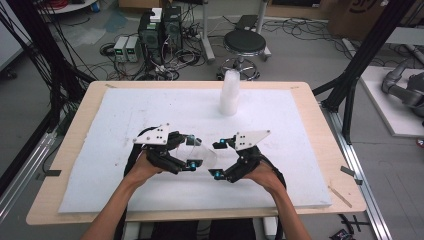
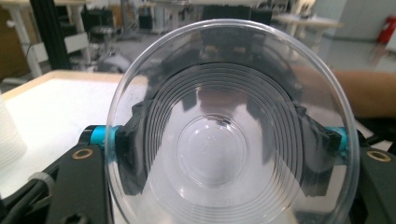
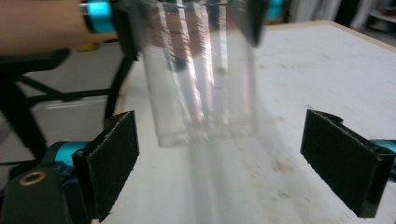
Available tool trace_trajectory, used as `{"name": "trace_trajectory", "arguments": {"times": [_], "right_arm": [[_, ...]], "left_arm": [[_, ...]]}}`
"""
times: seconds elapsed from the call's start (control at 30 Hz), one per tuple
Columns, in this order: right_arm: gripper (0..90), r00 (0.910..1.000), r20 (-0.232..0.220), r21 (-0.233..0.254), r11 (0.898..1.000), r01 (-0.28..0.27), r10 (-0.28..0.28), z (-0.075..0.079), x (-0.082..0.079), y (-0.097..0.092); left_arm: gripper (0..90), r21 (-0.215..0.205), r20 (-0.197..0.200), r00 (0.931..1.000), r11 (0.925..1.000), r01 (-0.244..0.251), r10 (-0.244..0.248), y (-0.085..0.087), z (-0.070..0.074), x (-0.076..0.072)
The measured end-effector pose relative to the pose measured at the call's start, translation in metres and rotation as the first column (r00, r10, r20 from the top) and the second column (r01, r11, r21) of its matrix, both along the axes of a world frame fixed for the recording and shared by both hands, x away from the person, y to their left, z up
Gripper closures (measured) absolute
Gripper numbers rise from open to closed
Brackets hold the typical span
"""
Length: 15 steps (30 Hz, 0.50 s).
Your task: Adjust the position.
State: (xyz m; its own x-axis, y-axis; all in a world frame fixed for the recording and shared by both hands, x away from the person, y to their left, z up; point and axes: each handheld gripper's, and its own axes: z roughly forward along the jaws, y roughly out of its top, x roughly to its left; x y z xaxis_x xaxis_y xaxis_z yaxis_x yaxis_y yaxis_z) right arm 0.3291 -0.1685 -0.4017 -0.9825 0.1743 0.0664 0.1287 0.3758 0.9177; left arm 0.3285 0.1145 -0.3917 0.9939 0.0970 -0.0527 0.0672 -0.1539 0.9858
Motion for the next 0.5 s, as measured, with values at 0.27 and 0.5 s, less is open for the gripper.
{"name": "trace_trajectory", "arguments": {"times": [0.27,0.5], "right_arm": [[11.6,0.9847,-0.008,-0.037,0.984,0.174,-0.174,-0.009,-0.001,-0.020],[11.6,0.8976,-0.007,-0.115,0.892,0.437,-0.441,-0.024,-0.010,-0.046]], "left_arm": [[32.1,0.128,0.001,0.9998,0.9916,-0.022,0.022,0.001,0.009,0.013],[32.0,0.310,-0.016,0.9990,0.9500,-0.035,0.042,0.001,0.017,0.039]]}}
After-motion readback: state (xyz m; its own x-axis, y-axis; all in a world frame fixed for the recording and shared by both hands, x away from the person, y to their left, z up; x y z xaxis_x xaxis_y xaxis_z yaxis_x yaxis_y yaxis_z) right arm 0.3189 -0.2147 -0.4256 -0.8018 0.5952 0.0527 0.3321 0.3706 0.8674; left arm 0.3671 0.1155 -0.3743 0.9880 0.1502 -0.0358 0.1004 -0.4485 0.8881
